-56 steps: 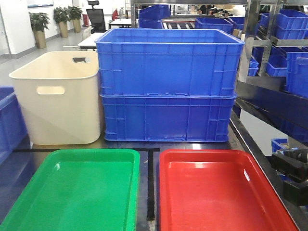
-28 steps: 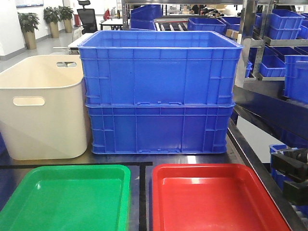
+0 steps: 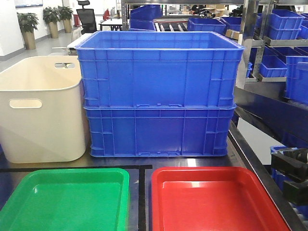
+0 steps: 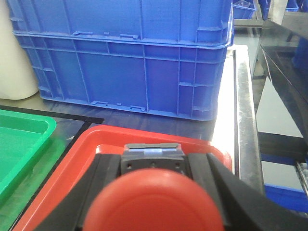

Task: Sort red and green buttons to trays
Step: 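Lower the left gripper into the green tray, right into the red tray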

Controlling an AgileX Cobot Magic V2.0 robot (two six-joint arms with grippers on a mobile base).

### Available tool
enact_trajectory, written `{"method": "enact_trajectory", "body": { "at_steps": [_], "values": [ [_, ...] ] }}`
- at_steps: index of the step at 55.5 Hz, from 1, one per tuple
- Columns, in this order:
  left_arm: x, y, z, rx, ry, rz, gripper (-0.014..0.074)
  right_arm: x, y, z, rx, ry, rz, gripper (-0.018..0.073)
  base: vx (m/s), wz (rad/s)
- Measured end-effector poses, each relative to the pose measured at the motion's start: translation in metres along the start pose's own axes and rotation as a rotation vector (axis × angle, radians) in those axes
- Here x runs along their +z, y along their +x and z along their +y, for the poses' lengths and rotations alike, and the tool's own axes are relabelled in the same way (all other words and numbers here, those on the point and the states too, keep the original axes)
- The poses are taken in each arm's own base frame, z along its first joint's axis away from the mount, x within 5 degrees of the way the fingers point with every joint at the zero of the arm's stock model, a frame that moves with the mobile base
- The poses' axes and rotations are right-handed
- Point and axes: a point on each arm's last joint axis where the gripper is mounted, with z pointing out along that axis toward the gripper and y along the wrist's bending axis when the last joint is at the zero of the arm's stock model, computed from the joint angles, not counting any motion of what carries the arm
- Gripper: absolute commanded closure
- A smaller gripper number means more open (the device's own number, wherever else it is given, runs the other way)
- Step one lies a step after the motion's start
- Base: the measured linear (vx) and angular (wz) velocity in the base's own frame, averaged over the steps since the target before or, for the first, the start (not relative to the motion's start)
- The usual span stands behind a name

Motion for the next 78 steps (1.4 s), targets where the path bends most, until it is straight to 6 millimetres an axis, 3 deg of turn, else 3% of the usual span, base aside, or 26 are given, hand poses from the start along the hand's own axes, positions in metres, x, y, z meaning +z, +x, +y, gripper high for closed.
{"method": "enact_trajectory", "body": {
  "at_steps": [27,33,51,64,78],
  "values": [
    [0.000,-0.001,0.000,0.000,0.001,-0.007,0.0594,0.000,-0.001,0.000,0.000,0.001,-0.015,0.0568,0.00,0.00],
    [0.008,0.001,-0.001,-0.011,0.005,-0.002,0.0594,0.006,-0.003,0.004,0.003,-0.021,-0.031,0.0568,0.00,0.00],
    [0.071,0.038,-0.027,-0.059,0.125,0.174,0.0594,0.066,0.022,0.056,-0.149,-0.226,0.085,0.0568,0.00,0.00],
    [0.110,0.085,-0.039,-0.038,0.141,0.378,0.0592,0.111,0.055,0.063,-0.121,-0.221,0.260,0.0560,0.00,0.00],
    [0.129,0.118,-0.042,-0.027,0.134,0.509,0.0548,0.139,0.084,0.066,-0.088,-0.204,0.399,0.0517,0.00,0.00]
  ]
}}
